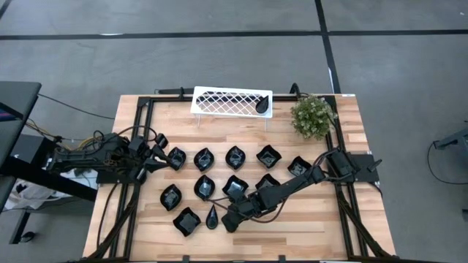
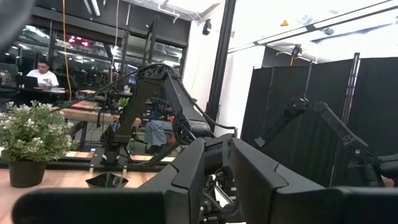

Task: Pick & Place Mini shaped plates
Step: Stack the black drop shaped plate on top of the black drop shaped plate on the shelf

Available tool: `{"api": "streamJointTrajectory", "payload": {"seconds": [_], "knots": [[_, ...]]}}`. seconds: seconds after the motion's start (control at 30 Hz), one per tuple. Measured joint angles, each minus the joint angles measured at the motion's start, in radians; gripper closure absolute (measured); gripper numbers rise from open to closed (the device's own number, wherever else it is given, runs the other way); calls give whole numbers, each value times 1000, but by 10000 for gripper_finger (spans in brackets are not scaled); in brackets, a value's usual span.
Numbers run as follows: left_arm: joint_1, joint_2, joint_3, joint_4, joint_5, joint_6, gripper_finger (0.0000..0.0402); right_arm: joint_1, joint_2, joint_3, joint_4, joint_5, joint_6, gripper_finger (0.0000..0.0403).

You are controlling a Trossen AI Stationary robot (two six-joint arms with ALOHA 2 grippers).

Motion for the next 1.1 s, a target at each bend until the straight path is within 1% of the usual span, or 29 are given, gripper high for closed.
{"api": "streamJointTrajectory", "payload": {"seconds": [0.13, 0.23, 0.4, 0.63, 0.7, 0.83, 0.97, 1.1], "knots": [[0, 0, 0, 0, 0, 0, 320, 0, -8, -1, 0, -8, 11, 400], [0, 0, 0, 0, 0, 0, 320, 2, -41, -1, 9, -15, 5, 400], [0, 0, 0, 0, 0, 0, 320, 1, -134, -1, 62, -68, -93, 401], [0, 0, 0, 0, 0, 0, 320, -23, -297, -1, 108, -53, -278, 402], [0, 0, 0, 0, 0, 0, 320, -37, -340, -1, 103, -12, -325, 402], [0, 0, 0, 1, 0, 0, 320, -82, -415, -1, 98, 119, -409, 402], [0, 0, 0, 3, 0, 0, 320, -159, -483, -1, 70, 230, -432, 403], [0, 0, 0, 3, 0, 0, 320, -261, -552, -1, 15, 263, -433, 403]]}}
